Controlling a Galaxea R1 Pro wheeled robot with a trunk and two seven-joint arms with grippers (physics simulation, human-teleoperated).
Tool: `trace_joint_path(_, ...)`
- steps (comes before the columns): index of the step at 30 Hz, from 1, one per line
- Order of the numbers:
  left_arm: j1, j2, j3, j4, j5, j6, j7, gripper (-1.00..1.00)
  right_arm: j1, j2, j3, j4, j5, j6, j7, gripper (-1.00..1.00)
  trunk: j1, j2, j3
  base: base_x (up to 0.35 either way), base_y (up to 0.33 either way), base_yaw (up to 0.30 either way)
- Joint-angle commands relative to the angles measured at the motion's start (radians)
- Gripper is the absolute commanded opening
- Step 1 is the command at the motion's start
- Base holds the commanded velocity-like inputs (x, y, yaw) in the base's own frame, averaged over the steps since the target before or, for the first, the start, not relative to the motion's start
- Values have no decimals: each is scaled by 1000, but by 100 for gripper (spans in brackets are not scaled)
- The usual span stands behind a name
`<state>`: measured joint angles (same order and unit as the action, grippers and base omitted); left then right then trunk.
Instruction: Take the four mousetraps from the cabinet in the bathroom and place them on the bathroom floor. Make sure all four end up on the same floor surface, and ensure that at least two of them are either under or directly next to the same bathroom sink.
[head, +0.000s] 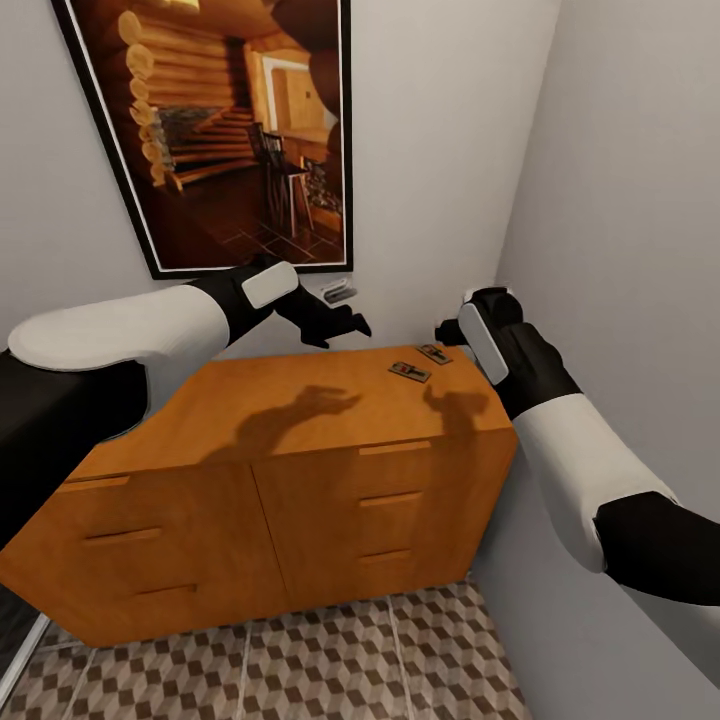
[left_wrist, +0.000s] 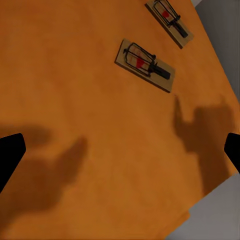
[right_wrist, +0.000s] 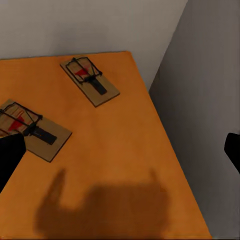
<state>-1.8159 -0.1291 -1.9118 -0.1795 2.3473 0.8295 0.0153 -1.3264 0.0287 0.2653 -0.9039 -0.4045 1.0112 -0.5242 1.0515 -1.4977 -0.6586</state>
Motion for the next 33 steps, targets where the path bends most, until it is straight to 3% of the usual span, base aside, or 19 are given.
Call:
trace_joint_path(1, -1, -1, -4, -1, 9, 2, 2, 100, -1, -1, 2, 22, -10, 2, -8, 100, 0, -1, -1, 0, 0, 0)
trace_joint_path(5, -1, -1, 11, -1, 9, 2, 2, 100, -1, -4, 2, 61, -9, 1, 17, 100, 0, -1, -1, 0, 0, 0)
trace_joint_path(6, -1, -2, 23, -4, 9, 1, 3, 100, -1, -5, 3, 75, -8, 0, 81, 100, 0, -1, -1, 0, 0, 0)
trace_joint_path(7, -1, -2, 25, -10, 9, 1, 3, 100, -1, -5, 5, 75, -7, -1, 103, 100, 0, -1, -1, 0, 0, 0)
trace_joint_path(18, -1, -2, 28, -67, 9, -2, 3, 100, -1, -7, 12, 71, -3, -3, 255, 100, 0, -1, -1, 0, 0, 0)
trace_joint_path(25, 0, -1, 35, -71, 9, -3, 3, 100, 0, -11, 12, 70, 3, -1, 286, 100, 0, -1, -1, 8, -3, 0)
trace_joint_path(33, -1, -1, 67, -73, 9, -1, 4, 100, -1, -14, 13, 69, 5, 0, 291, 100, 0, -1, -1, 98, -58, 0)
